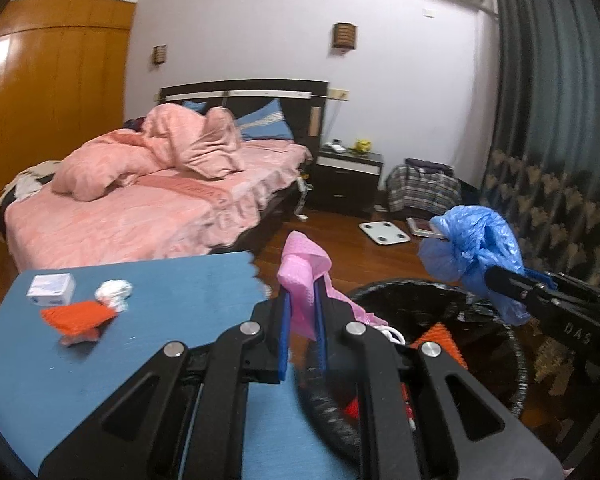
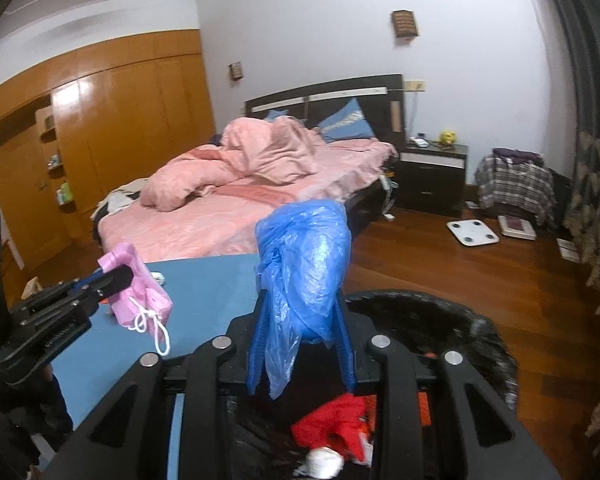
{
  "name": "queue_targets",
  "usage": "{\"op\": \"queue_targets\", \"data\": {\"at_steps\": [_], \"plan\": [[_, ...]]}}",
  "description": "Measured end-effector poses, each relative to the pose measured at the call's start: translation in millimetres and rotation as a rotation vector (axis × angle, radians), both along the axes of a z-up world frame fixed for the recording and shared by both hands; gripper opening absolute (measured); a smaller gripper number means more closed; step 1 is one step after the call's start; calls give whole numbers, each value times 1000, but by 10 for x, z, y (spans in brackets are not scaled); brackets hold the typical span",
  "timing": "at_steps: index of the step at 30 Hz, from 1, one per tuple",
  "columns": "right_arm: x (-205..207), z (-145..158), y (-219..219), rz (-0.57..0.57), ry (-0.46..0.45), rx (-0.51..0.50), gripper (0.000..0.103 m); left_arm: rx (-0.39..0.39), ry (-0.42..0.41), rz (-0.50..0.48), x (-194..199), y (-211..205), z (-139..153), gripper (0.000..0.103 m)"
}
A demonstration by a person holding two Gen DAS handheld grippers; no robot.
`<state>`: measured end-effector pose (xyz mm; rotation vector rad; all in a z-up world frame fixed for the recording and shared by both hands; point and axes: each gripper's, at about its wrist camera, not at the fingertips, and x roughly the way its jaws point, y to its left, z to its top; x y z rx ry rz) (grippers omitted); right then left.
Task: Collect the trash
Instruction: 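Carry the pink bag and blue bag over the trash bin, then open both grippers over the bin to drop the pink and blue bags, then move both open grippers back over the table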
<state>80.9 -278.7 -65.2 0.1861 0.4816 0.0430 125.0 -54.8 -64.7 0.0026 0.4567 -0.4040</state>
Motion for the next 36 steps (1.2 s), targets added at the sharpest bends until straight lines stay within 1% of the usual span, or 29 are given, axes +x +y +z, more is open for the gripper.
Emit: {"op": "queue_targets", "data": {"at_steps": [5, 9, 15, 17, 19, 20, 21, 22, 23, 24, 25, 26, 27, 28, 30, 31, 32, 34, 36], "plan": [[-114, -95, -286, -61, 21, 3, 30, -1, 6, -68, 18, -284, -46, 10], [-181, -174, -500, -105, 39, 5, 30, 3, 31, -129, 67, -576, -141, 10], [-234, -300, -718, -147, 65, 11, 31, 25, 61, -186, 126, -907, -308, 10], [-242, -343, -776, -157, 74, 12, 31, 31, 67, -197, 116, -987, -340, 12], [-233, -386, -809, -167, 87, 11, 34, 36, 79, -217, 131, -1055, -396, 21], [-233, -414, -830, -176, 95, 10, 34, 37, 83, -219, 139, -1059, -416, 33], [-223, -441, -847, -179, 107, 11, 39, 34, 90, -223, 147, -1066, -441, 42], [-226, -462, -864, -184, 113, 11, 46, 31, 98, -225, 157, -1062, -462, 44], [-228, -481, -880, -191, 118, 10, 51, 31, 104, -223, 160, -1054, -484, 48], [-227, -492, -882, -198, 123, 7, 59, 32, 111, -217, 164, -1030, -514, 50], [-227, -493, -884, -201, 126, 6, 65, 32, 114, -211, 166, -1014, -525, 52], [-230, -501, -881, -208, 128, 4, 68, 31, 118, -200, 171, -975, -538, 57], [-234, -505, -885, -211, 130, 2, 76, 29, 120, -192, 171, -948, -540, 61], [-237, -502, -871, -217, 131, -4, 86, 25, 121, -181, 175, -892, -531, 63], [-247, -484, -842, -221, 123, -14, 94, 22, 117, -156, 178, -772, -524, 71], [-245, -479, -820, -220, 122, -18, 97, 22, 110, -137, 173, -693, -514, 74], [-238, -459, -794, -217, 122, -26, 97, 24, 105, -123, 170, -637, -498, 79], [-227, -397, -696, -188, 110, -38, 97, 23, 95, -95, 166, -471, -465, 80], [-209, -344, -602, -165, 92, -47, 97, 27, 86, -60, 169, -274, -413, 85]]}}
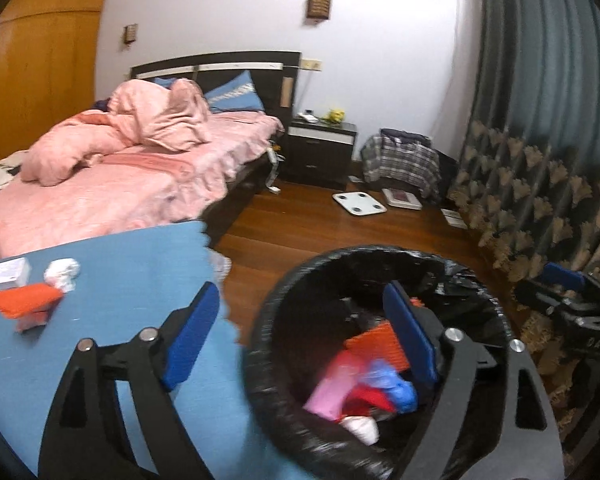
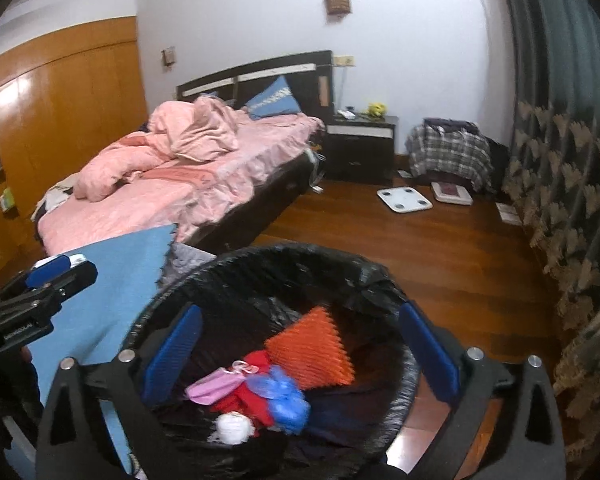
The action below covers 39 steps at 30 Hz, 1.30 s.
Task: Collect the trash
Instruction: 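Move both open grippers back over the table, then grasp the orange mesh net with the right gripper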
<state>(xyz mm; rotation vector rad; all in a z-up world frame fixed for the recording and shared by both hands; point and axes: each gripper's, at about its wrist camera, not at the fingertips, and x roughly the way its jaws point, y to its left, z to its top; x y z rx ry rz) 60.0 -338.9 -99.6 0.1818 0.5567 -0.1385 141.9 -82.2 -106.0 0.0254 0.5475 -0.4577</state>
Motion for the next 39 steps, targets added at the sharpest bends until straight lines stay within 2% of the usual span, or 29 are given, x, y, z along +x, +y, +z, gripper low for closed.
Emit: {"op": "queue_targets", "data": {"at_steps": [6, 12, 18, 29, 39], "plan": [[170, 108, 480, 92, -33, -39, 97, 15, -36, 114, -71, 577, 95, 88], [422, 88, 1048, 216, -36, -26, 97, 32, -47, 242, -108, 1220, 123, 88], [756, -2, 1655, 316, -3, -16, 97, 52, -36, 370, -111, 1870, 56, 88], [1278, -185, 2725, 473, 5, 6, 96, 83, -2, 524, 68, 2834, -173, 88], [1618, -450, 3698, 623, 55, 11, 81, 70, 36, 621, 232, 3401, -384, 88]]}}
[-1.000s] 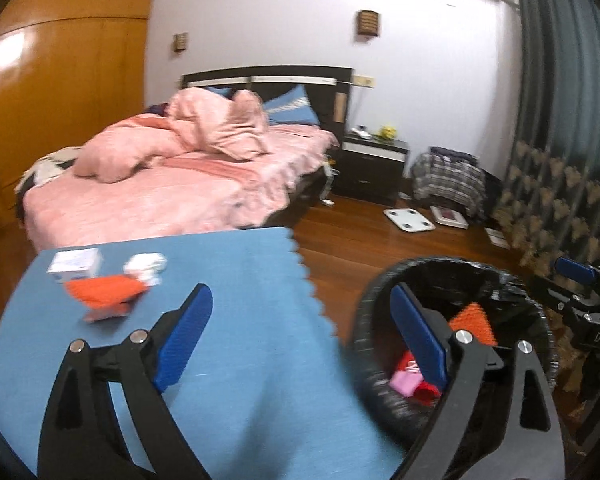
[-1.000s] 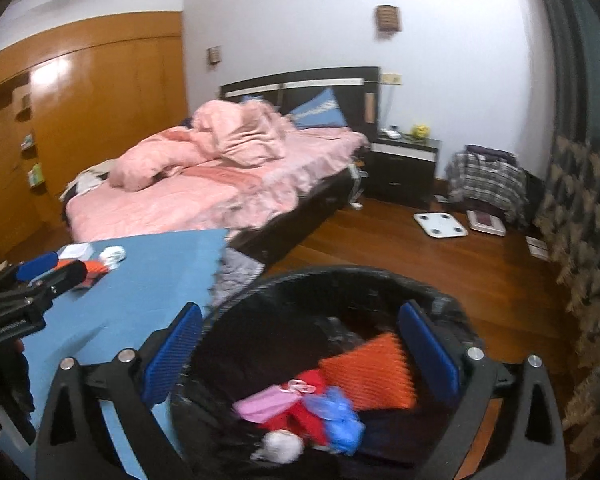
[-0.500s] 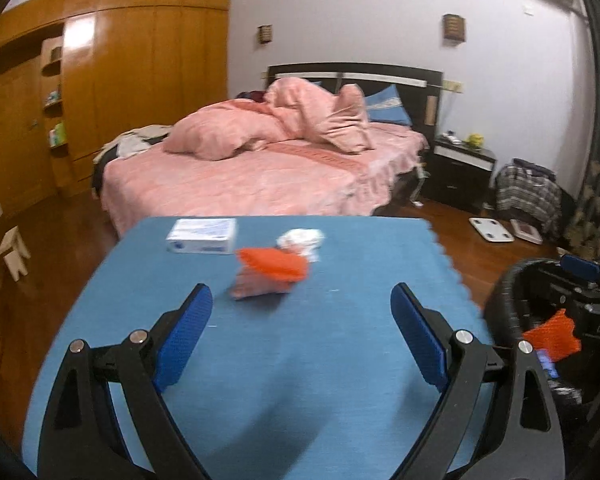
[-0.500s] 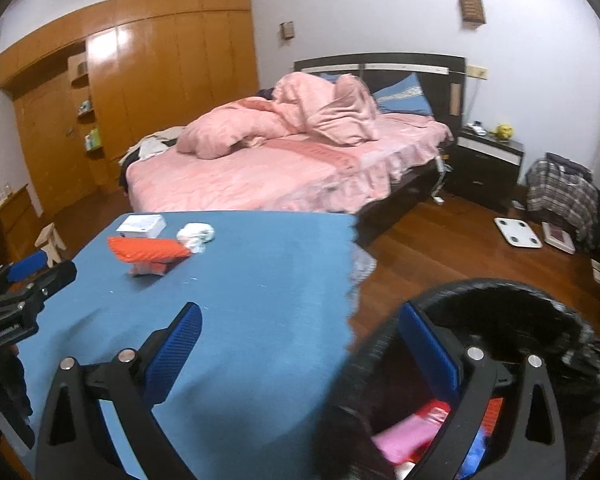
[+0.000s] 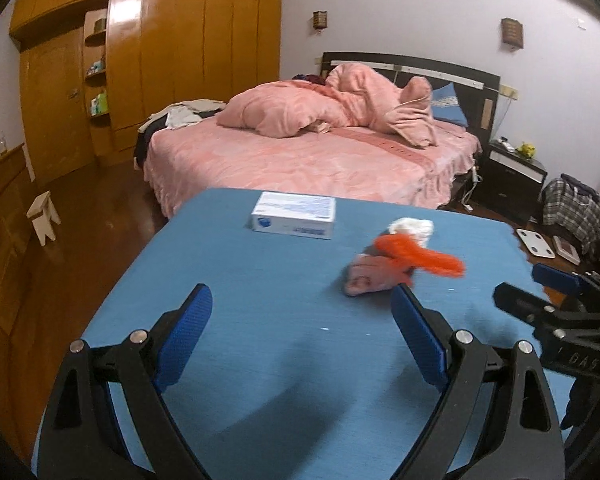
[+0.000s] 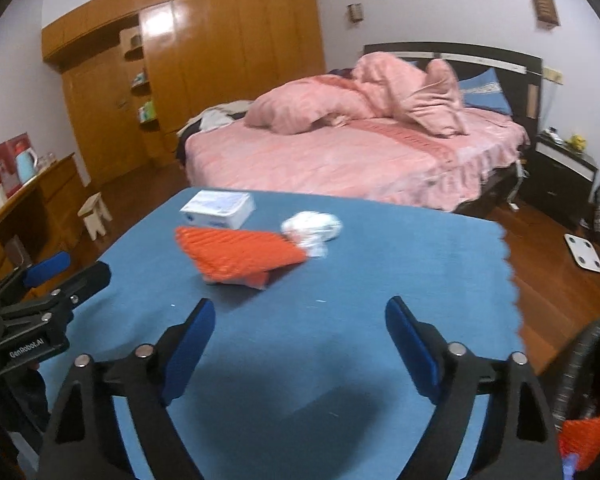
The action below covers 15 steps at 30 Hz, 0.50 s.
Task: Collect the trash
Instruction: 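Grasp the orange mesh net with the right gripper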
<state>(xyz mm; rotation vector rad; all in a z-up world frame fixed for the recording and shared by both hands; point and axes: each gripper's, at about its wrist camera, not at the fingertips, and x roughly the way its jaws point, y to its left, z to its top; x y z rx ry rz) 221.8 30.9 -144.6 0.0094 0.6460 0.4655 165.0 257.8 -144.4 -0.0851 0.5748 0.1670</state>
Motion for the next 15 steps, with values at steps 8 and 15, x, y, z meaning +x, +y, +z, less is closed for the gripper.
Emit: {"op": "queue_targets", "data": {"at_steps": [8, 15], "plan": [[140, -94, 379, 61, -7, -19, 69, -2, 16, 37, 188, 290, -121, 88], [233, -131, 516, 75, -22, -40, 63, -21, 28, 46, 278, 338, -221, 88]]}}
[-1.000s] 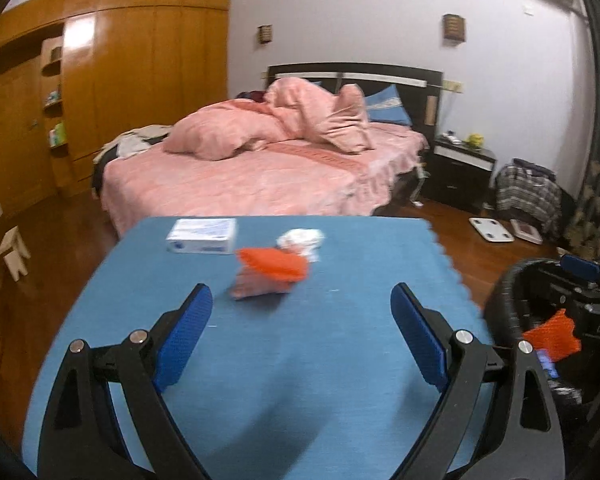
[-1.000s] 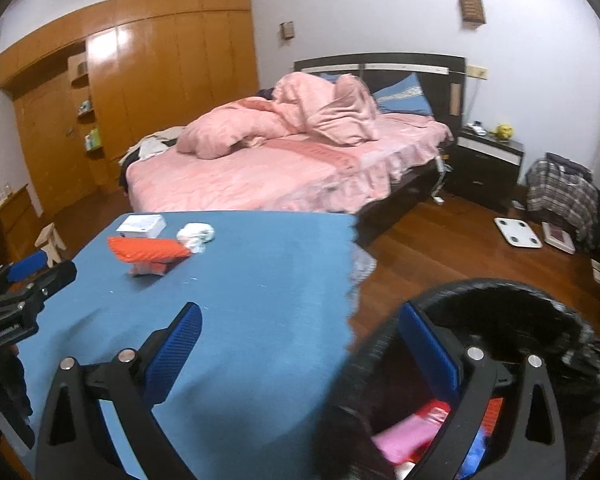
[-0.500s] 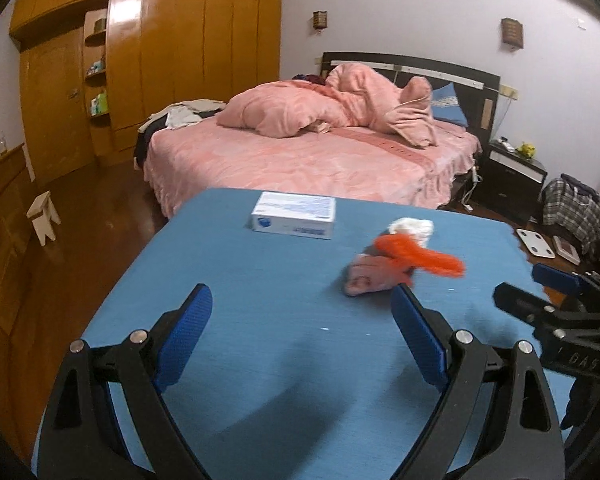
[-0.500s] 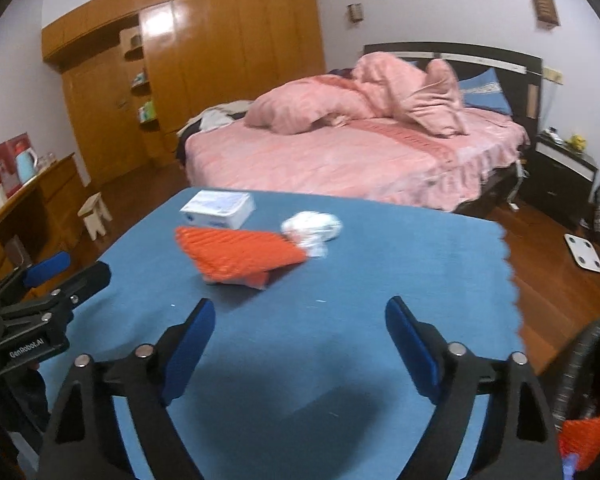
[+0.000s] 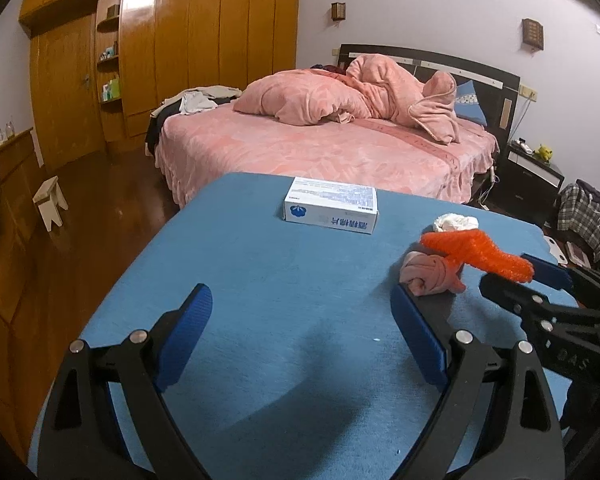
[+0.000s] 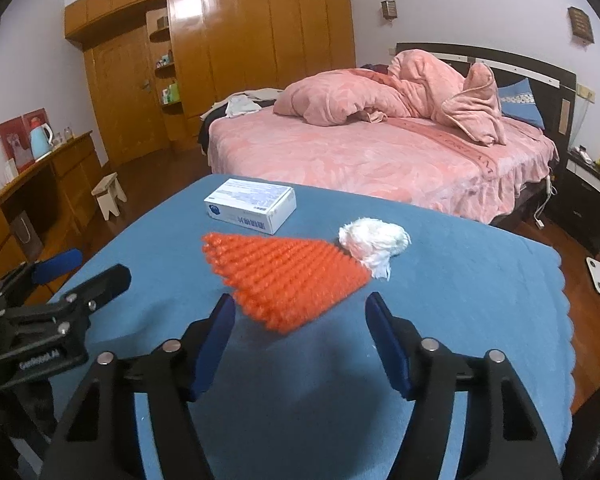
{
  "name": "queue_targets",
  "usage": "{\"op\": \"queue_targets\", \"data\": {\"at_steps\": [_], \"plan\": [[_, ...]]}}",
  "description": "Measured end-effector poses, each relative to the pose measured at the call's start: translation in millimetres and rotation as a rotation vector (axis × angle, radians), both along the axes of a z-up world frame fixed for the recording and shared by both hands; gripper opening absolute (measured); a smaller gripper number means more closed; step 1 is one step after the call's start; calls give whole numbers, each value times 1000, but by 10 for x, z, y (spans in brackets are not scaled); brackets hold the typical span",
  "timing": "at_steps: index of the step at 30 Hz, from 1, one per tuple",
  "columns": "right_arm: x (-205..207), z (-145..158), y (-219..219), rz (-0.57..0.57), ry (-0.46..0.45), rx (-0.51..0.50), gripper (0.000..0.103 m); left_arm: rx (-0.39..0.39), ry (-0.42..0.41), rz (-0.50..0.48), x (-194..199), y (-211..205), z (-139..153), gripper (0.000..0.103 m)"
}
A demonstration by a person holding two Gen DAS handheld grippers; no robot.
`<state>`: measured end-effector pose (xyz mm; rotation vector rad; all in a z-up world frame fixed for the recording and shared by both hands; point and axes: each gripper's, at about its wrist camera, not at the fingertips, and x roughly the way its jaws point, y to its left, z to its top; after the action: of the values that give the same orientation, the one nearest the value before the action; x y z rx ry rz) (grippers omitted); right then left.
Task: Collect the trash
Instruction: 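Grasp the orange mesh net with the right gripper, then lift the orange net with the right gripper while the left gripper approaches the pink cloth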
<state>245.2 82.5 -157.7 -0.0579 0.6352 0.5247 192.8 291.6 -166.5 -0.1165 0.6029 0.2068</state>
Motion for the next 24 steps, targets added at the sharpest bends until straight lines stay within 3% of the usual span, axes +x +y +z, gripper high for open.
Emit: {"op": "queue_targets", "data": {"at_steps": [5, 7, 10, 17, 24], "plan": [[83, 1, 59, 35, 5, 1, 41, -6, 10, 0, -5, -4, -71, 88], [97, -4, 56, 67, 18, 12, 23, -8, 11, 2, -2, -7, -79, 88], [76, -15, 14, 80, 35, 34, 14, -9, 9, -1, -3, -9, -87, 88], [-75, 11, -199, 71, 49, 40, 14, -13, 12, -10, -27, -89, -106, 88], [-231, -144, -437, 49, 45, -84, 14, -24, 10, -31, -26, -231, -74, 88]]}}
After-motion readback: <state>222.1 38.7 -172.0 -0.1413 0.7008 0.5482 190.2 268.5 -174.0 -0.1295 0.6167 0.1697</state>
